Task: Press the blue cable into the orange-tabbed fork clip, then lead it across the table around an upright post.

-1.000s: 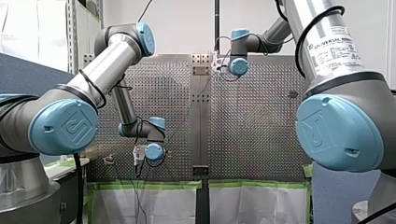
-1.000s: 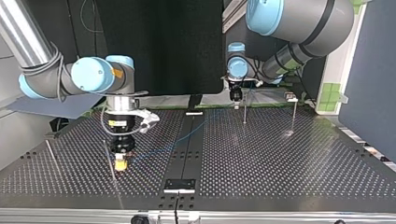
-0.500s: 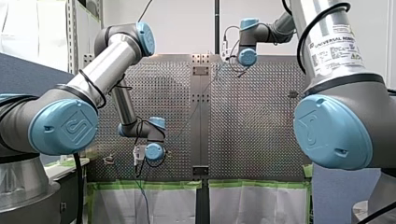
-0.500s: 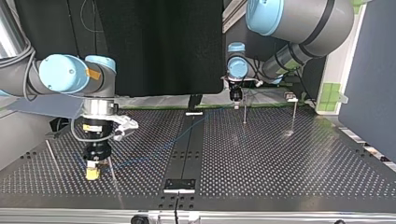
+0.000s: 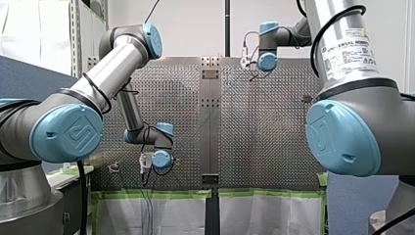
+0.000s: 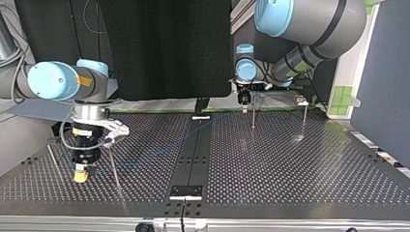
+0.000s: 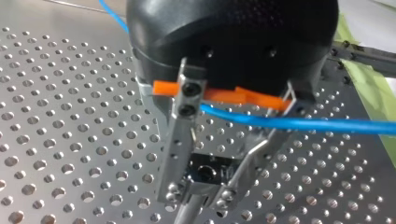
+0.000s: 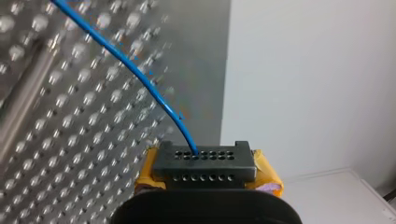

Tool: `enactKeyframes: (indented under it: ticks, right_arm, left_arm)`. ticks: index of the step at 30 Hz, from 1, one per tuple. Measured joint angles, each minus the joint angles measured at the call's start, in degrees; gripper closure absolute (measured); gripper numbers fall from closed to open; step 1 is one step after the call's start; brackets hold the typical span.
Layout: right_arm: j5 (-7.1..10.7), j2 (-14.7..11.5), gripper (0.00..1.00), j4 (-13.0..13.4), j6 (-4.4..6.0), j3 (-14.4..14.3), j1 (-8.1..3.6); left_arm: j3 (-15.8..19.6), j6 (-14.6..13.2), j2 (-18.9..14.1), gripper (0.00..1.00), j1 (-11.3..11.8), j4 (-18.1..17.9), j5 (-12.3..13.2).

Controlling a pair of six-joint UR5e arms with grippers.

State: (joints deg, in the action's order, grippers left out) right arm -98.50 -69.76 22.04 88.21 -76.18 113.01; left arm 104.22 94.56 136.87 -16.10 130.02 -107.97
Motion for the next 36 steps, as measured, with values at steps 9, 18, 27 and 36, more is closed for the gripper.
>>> enactKeyframes:
  ticks: [9, 18, 27, 36]
  right_arm:
    - [-0.26, 0.08, 1.00, 0.11, -0.04, -1.73, -2.21]
    - [-0.33, 0.15, 1.00, 0.25, 0.12, -3.08, -3.86]
    - [-0.56, 1.64, 1.00, 0.89, 0.28, -5.70, -4.63]
    - [-0.91, 4.16, 1.00, 1.05, 0.34, -7.75, -4.72]
  left_arm:
    - [0.00, 0.08, 0.00, 0.00, 0.00, 0.00, 0.00]
    - [0.00, 0.09, -0.01, 0.00, 0.00, 0.15, 0.00]
    - [0.00, 0.09, 0.00, 0.00, 0.01, 0.16, 0.00]
    - [0.00, 0.09, 0.00, 0.00, 0.01, 0.21, 0.00]
